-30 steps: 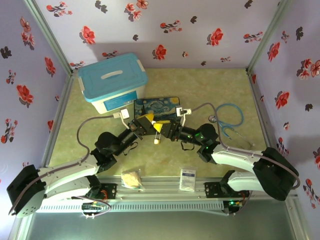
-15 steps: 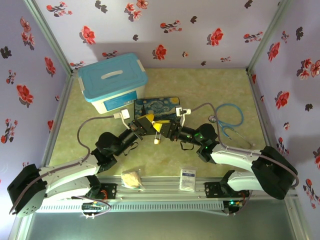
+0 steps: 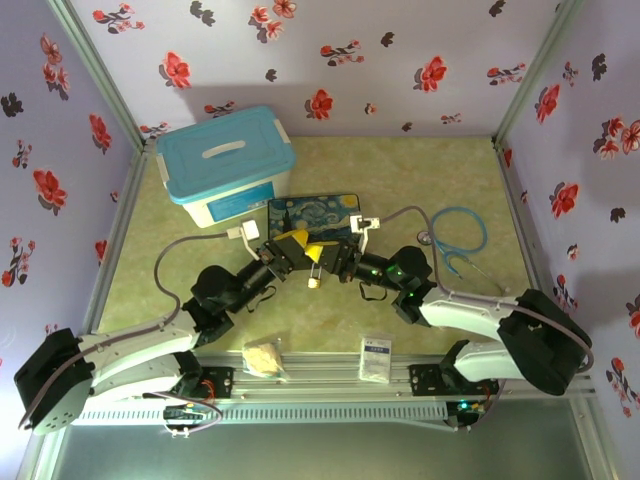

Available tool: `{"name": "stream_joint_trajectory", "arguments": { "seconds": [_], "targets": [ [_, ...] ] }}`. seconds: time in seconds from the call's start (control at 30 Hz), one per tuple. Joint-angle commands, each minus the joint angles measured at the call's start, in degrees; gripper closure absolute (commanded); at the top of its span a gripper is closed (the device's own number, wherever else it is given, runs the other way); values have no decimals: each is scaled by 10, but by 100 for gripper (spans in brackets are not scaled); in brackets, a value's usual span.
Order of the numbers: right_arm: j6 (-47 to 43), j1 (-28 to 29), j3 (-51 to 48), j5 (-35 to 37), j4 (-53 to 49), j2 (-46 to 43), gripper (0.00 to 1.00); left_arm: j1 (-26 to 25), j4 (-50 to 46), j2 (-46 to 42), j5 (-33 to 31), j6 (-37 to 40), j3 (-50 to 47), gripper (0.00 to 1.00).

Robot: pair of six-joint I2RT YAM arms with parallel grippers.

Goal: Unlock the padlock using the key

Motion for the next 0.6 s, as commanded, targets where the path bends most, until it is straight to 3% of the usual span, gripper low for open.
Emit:
{"name": "stream_joint_trajectory", "arguments": {
  "seconds": [0.0,0.1,0.23,0.37,0.57],
  "targets": [
    [-40,-5,-7,20,-74,-40,98,0,-67,-42,-37,22,2,45],
    [-75,-6,-5,35,-177,-73,99,2,-162,-79,-71,33,14,28],
    [-119,-10,7,60,-321,-108,98,9,-390,-99,-118,38,75,22],
    [-199,-13,52,119,-547,-140,99,11,-547,-42,-98,92,149,19],
    [-223,-43,57,185,-693,-173,99,11,-533,33,-50,89,135,28]
  ]
}}
